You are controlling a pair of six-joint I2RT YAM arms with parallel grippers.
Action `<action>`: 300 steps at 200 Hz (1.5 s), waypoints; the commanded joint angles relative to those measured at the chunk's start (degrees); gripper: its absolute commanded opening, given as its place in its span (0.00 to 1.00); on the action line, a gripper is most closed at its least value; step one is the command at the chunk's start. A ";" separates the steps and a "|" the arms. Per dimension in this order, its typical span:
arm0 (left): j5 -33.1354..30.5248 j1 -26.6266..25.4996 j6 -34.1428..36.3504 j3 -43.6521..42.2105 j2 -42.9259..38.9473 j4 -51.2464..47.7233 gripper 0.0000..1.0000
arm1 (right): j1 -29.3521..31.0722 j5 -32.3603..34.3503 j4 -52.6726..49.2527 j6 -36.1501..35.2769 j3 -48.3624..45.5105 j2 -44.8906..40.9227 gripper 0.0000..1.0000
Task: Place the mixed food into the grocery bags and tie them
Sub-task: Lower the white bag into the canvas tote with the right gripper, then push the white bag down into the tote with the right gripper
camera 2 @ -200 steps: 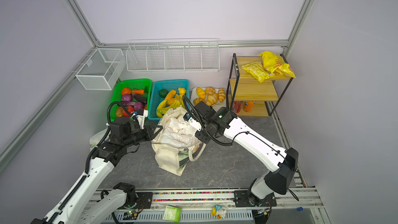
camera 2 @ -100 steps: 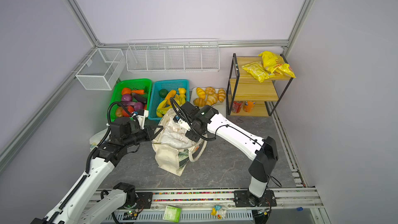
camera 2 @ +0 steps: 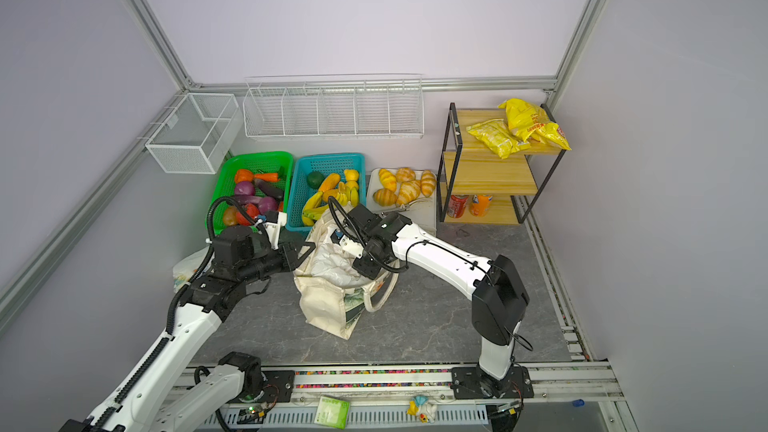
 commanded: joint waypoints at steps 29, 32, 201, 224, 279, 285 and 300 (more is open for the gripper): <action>0.29 0.15 0.77 -0.53 -0.42 2.98 0.00 | -0.49 -5.45 13.53 1.24 -3.77 -10.20 0.56; 0.27 0.14 0.74 -0.53 -0.39 3.02 0.00 | -0.54 -5.43 14.42 1.46 -3.79 -10.15 0.56; -0.40 0.14 -1.02 -1.41 -0.60 4.97 0.00 | -0.53 -3.07 22.15 7.49 -3.60 -2.14 0.50; -0.73 0.14 -0.92 -1.56 -0.87 4.97 0.00 | -0.54 -3.18 19.07 6.47 -3.12 -6.73 0.56; -1.18 0.14 -1.08 -1.94 -1.26 5.13 0.00 | -0.80 1.26 0.18 4.13 -2.30 -15.43 0.61; -1.20 0.15 -1.08 -1.88 -1.39 5.15 0.00 | -0.78 1.63 -2.51 4.01 -1.90 -15.88 0.61; -1.34 0.14 -0.89 -1.76 -1.42 5.09 0.00 | -0.83 2.71 -8.81 3.82 -0.93 -16.33 0.62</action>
